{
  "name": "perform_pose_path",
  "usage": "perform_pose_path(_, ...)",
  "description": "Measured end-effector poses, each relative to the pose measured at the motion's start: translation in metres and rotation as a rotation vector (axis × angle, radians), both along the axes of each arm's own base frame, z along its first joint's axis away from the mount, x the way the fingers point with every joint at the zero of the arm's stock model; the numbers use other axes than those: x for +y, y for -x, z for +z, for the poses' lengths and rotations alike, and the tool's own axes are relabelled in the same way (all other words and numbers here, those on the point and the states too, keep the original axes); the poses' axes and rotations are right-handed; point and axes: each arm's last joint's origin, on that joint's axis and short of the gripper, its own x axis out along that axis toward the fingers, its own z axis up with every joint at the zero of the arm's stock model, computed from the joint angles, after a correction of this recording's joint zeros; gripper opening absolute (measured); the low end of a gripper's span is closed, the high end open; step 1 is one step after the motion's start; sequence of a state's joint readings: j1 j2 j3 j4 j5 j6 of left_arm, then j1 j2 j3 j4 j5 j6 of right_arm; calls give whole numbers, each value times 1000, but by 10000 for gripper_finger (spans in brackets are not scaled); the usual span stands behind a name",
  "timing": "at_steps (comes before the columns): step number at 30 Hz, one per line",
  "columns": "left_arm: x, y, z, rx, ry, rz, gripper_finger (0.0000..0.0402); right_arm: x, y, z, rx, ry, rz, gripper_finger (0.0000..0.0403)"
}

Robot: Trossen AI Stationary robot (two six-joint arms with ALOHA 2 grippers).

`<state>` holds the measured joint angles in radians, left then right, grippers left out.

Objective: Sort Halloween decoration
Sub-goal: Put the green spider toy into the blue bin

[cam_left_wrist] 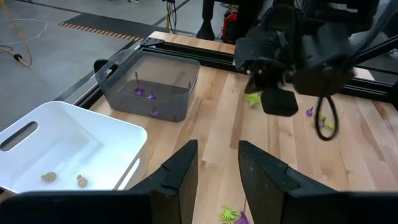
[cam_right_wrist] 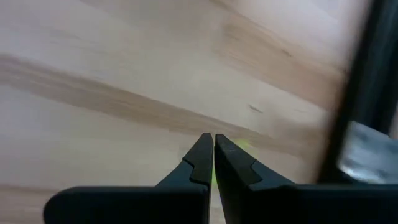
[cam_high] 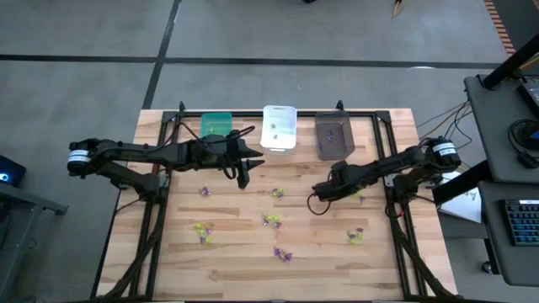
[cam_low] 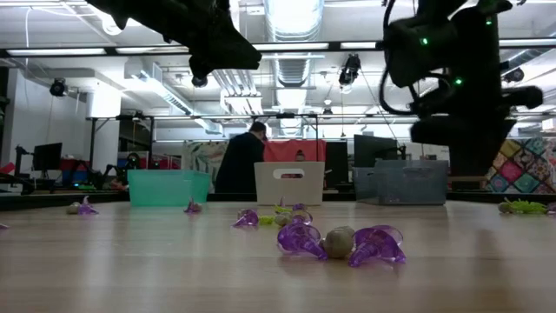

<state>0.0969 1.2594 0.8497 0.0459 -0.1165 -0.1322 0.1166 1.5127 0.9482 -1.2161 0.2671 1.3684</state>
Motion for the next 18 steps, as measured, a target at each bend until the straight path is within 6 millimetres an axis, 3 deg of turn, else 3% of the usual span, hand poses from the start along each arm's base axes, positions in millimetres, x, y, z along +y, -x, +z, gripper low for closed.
perform_pose_path(6, 0, 0, 0, 0, 0, 0, 98, 0, 5, -3, 42, -35, -9, 28)
perform_pose_path(14, 0, 0, 0, 1, 0, 0, 98, -5, 6, -6, 31, -44, -84, 121)
perform_pose_path(18, 0, 0, 0, 2, 0, 0, 98, -9, 10, -11, 45, -33, -112, 148)
